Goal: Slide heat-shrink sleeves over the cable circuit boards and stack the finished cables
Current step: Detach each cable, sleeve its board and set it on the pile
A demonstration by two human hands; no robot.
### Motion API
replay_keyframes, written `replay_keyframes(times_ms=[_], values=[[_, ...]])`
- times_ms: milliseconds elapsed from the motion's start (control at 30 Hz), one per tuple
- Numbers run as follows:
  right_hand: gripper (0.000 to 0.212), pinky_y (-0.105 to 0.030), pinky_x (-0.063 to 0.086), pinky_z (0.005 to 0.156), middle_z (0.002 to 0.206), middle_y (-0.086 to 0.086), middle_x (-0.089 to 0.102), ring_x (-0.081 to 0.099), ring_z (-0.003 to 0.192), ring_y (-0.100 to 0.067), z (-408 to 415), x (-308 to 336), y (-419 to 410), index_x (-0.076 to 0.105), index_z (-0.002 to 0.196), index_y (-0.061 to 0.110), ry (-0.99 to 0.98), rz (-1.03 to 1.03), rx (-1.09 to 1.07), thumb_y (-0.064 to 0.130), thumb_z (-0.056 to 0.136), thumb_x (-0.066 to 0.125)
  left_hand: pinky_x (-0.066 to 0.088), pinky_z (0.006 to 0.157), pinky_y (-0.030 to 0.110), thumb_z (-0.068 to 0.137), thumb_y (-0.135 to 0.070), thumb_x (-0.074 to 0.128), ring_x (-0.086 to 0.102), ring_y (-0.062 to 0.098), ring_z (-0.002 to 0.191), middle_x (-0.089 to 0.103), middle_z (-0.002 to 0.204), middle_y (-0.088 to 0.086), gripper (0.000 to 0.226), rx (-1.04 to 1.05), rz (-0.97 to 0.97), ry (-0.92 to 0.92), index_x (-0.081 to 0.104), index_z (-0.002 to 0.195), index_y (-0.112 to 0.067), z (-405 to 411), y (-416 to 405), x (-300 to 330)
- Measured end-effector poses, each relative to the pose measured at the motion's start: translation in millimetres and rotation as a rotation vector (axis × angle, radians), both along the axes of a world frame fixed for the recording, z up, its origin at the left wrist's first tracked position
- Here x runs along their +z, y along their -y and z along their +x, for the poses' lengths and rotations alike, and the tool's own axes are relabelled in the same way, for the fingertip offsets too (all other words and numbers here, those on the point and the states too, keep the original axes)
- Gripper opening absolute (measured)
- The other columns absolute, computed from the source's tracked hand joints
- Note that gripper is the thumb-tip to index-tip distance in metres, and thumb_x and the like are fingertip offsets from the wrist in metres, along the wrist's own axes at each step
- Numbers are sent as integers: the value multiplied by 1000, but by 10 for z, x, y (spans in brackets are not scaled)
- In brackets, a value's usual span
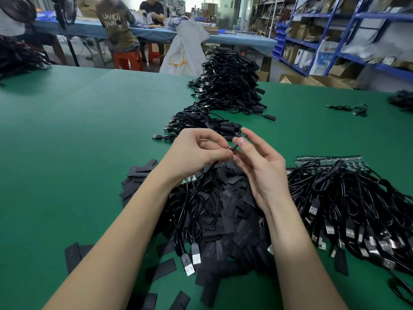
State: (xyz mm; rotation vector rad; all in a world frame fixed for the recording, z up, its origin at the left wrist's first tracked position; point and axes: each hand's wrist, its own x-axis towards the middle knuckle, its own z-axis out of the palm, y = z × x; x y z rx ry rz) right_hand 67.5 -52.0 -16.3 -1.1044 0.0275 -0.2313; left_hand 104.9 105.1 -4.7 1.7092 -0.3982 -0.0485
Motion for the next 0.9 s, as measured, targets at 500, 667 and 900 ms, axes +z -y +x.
replay_keyframes(times_ms=[500,667,900], values=[[25,-20,57,67,98,-8,79,72,78,-13,27,-60,-5,75,110,23,10,-15,-42,11,88,74,49,61,17,78,-12,86,65,9,61,76,72,8,14,21,5,-23,74,84,-14,-40,26,25],[66,-24,58,75,107,1,78,75,91,-17,45,-61,53,51,141,30,-32,-106,86,38,82,81,47,56,14,79,-10,84,63,2,58,74,67,-4,14,41,-32,-7,73,82,-16,-45,56,58],[13,-20,54,63,96,1,78,74,85,-14,-31,-73,110,80,93,30,-110,-555,508,26,81,83,48,54,15,80,-11,84,65,7,63,67,69,4,13,185,-199,11,74,82,-17,-9,59,137]])
